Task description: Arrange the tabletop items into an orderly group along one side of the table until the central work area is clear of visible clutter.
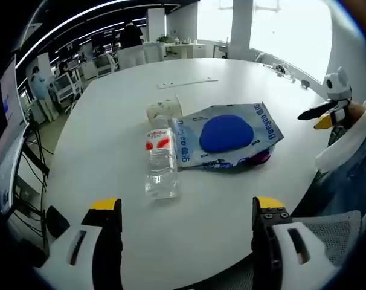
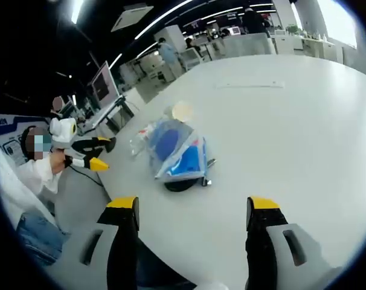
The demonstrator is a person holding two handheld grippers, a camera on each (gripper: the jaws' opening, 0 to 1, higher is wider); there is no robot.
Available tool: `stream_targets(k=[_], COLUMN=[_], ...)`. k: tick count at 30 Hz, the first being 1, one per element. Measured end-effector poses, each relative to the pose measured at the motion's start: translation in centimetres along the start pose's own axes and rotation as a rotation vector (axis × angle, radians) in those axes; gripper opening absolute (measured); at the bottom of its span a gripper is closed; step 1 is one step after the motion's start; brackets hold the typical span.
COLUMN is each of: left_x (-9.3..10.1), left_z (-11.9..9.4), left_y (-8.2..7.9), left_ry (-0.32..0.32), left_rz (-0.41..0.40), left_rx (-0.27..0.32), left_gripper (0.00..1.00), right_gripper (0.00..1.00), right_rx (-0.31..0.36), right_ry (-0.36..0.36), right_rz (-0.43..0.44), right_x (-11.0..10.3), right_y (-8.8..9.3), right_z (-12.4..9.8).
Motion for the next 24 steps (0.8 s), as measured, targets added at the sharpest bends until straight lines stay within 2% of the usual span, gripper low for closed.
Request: stream_targets(k=[24], left_x=[-0.53], left_z=[0.22], left_y=[0.51], left_ry=[-0.008], left_rz=[0.003], left_rx=[-0.02], left_gripper=[0.89], right_gripper=[0.69], right_rx=[-0.015], right_ry=[-0.012], right_rz=[0.031], right_x=[0.51], right_y=[0.33], right_z=[0.39])
Point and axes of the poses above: the point that each gripper's makers call its tool centre point, and the gripper's own axes: z roughly forward along the fingers, x roughly to its right, y roughly out of its underside, the point moved 9 cm from there along -z, roughly backward along the fingers, and after that the axes turned 14 degrees about -x, right-handed, at the moved point
